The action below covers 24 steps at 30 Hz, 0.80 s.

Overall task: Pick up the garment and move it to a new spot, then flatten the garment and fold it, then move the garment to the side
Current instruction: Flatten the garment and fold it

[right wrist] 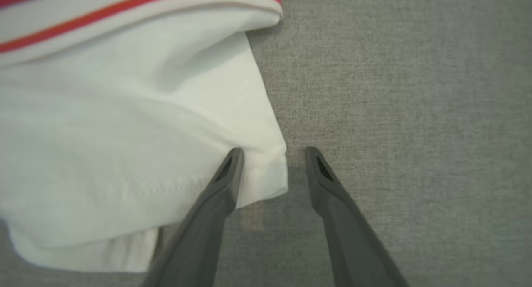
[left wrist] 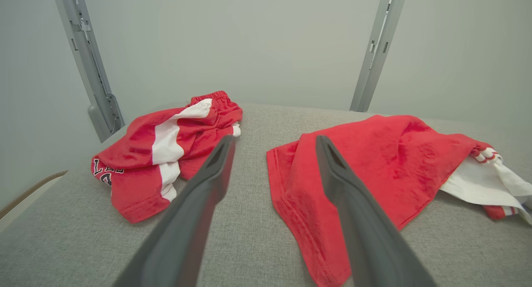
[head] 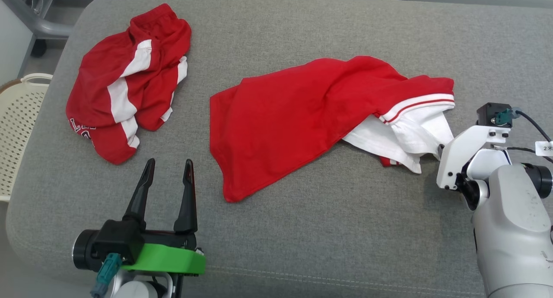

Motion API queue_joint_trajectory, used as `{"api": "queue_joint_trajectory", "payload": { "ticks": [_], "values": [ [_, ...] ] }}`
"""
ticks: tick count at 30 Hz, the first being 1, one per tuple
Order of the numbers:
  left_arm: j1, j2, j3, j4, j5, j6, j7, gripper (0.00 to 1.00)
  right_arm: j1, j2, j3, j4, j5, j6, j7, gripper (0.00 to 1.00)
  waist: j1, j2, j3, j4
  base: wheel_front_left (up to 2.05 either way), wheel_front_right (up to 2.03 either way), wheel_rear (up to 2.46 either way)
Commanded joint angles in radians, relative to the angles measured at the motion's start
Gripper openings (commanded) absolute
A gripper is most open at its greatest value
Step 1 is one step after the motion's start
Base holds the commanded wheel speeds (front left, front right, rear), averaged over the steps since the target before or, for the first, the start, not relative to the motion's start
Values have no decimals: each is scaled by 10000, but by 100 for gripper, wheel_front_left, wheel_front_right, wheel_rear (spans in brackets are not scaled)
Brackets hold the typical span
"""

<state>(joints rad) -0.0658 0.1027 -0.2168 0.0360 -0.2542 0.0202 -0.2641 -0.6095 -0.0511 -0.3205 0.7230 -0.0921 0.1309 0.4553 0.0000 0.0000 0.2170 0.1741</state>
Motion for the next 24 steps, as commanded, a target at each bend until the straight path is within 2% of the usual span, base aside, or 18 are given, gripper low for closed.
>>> {"api": "queue_joint_trajectory", "payload": {
  "ticks": [1,3,8,14,18,24],
  "values": [
    [196,-20,71,30,68,-38,-4,100,111,12,-5,288,-46,-1,34,41,0,0,-8,3,0,0,0],
    [213,-51,104,90,82,-80,-4,100,109,9,68,433,-18,-3,-46,0,0,0,-41,-7,0,0,0],
    [281,-124,127,229,88,-102,-4,100,93,1,407,334,409,-3,-454,0,0,0,-235,-125,0,0,0],
    [429,-164,144,402,118,-50,-4,100,360,-17,881,-938,1082,-3,-779,0,0,0,-498,-455,0,0,0],
    [519,-166,184,465,120,-31,-4,100,837,-14,1119,-2748,1346,-3,-449,0,0,0,-647,-758,0,0,0],
    [526,-185,229,555,113,22,-4,100,2375,-16,1125,-6333,1820,-3,999,0,0,0,-789,-1123,0,0,0]
  ]
}}
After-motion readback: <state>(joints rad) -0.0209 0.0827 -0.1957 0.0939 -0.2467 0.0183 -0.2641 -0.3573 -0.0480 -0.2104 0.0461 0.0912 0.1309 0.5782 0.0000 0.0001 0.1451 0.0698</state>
